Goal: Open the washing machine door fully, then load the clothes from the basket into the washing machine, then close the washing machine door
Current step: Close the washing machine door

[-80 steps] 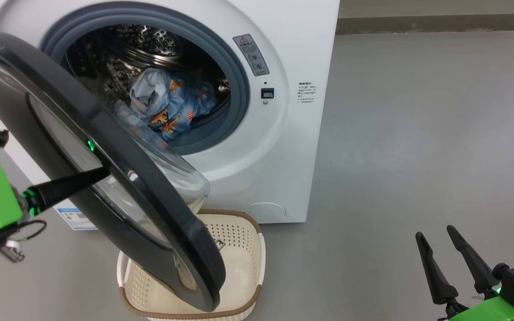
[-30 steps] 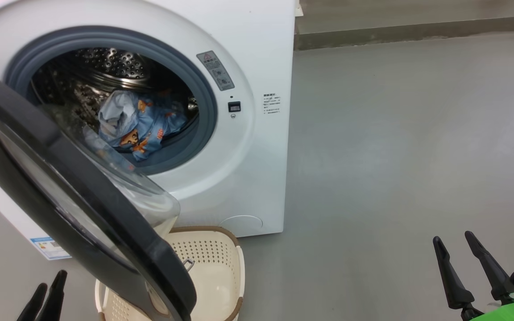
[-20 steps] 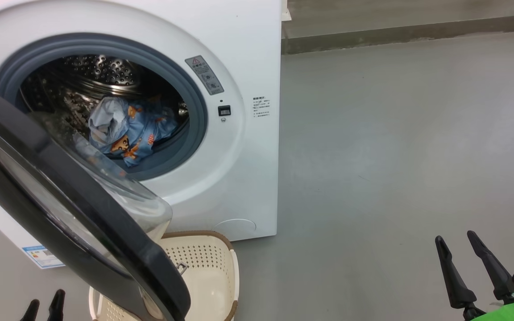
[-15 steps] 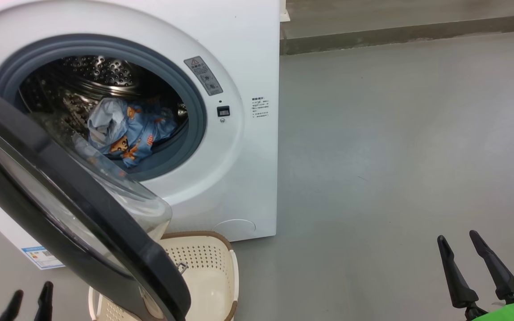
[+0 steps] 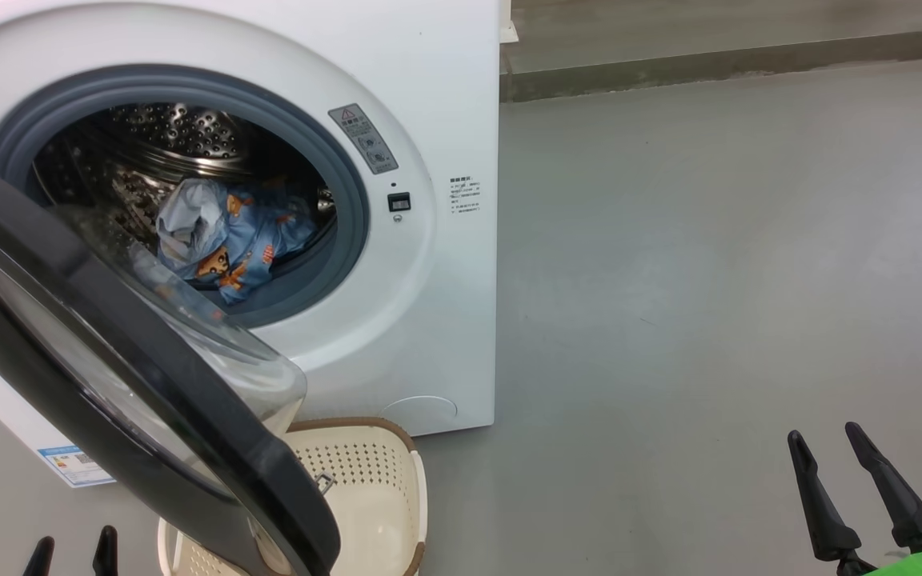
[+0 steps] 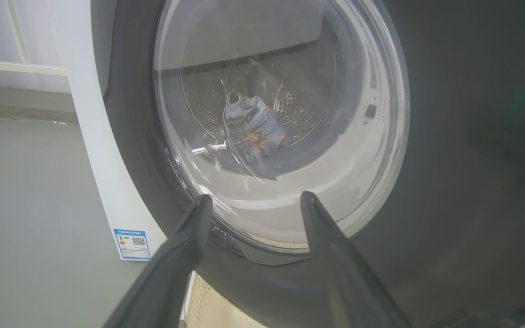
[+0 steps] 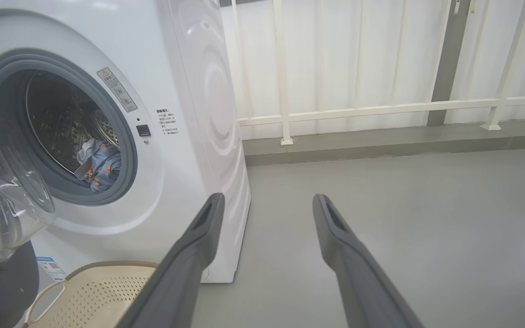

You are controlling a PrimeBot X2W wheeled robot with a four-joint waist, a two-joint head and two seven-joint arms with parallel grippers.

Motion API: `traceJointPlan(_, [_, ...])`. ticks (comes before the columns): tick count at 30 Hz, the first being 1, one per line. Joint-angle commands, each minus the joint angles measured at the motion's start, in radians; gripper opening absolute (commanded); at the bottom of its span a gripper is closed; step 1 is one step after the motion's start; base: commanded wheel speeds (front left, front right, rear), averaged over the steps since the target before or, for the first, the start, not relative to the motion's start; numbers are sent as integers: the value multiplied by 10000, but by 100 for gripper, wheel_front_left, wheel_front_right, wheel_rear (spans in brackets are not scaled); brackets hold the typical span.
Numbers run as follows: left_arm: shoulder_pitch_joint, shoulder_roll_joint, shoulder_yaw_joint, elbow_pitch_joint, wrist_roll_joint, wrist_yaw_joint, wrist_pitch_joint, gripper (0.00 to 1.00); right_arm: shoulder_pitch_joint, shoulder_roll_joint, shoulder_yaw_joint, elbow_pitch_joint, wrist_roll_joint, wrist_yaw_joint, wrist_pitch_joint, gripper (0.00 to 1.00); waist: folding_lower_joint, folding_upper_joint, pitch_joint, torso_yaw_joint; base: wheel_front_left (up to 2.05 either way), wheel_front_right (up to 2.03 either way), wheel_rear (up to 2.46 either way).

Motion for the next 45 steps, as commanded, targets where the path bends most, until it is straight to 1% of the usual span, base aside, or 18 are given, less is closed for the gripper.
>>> traceJointPlan(1, [-219,179,437,-265,167,4,-105,100,-161,-249,171,-207,-81,46,-82,100,0,0,0,-11,0,0,0])
traceJointPlan(6, [-68,-113,661,-251,367,4,-106,100,-185,-235,195,-153,-70,46,-82,100,0,0,-4,-56,0,0,0])
traceJointPlan(9, [6,-192,696,-283,482,4,-106,100,-181,-202,181,-141,-78,46,-82,100,0,0,1,-89,0,0,0])
traceJointPlan(18, [87,-298,686,-201,661,4,-106,100,-188,-148,134,-99,-77,46,-82,100,0,0,8,-155,0,0,0])
traceJointPlan(30, [59,-343,627,-294,738,4,-106,100,-198,-129,104,-131,-94,46,-82,100,0,0,-26,15,0,0,0])
traceJointPlan(31, [84,-387,659,-330,739,4,-106,100,-205,-107,109,-140,-89,46,-82,96,0,0,-33,87,0,0,0])
traceJointPlan(33, [105,-448,673,-362,735,4,-106,100,-208,-80,131,-139,-68,46,-82,50,0,0,-45,186,0,0,0])
traceJointPlan(34, [109,-487,674,-379,734,4,-106,100,-213,-72,153,-139,-64,46,-82,44,0,0,-53,251,0,0,0])
traceJointPlan(35, [117,-519,652,-393,737,4,-106,100,-220,-67,200,-135,-49,46,-82,35,0,0,-61,316,0,0,0])
traceJointPlan(36, [123,-549,627,-404,739,4,-106,100,-235,-62,250,-126,-24,46,-82,13,0,0,-66,387,0,0,0])
traceJointPlan(37, [131,-580,613,-411,741,4,-106,100,-256,-56,293,-111,0,46,-82,0,0,0,-71,464,0,0,0])
traceJointPlan(39, [137,-621,620,-410,731,4,-106,100,-287,-50,336,-94,22,46,-82,0,0,0,-77,548,0,0,0])
traceJointPlan(45, [179,-836,606,-470,765,4,-107,100,-545,25,632,-24,73,46,-82,0,0,0,-120,1171,0,0,0])
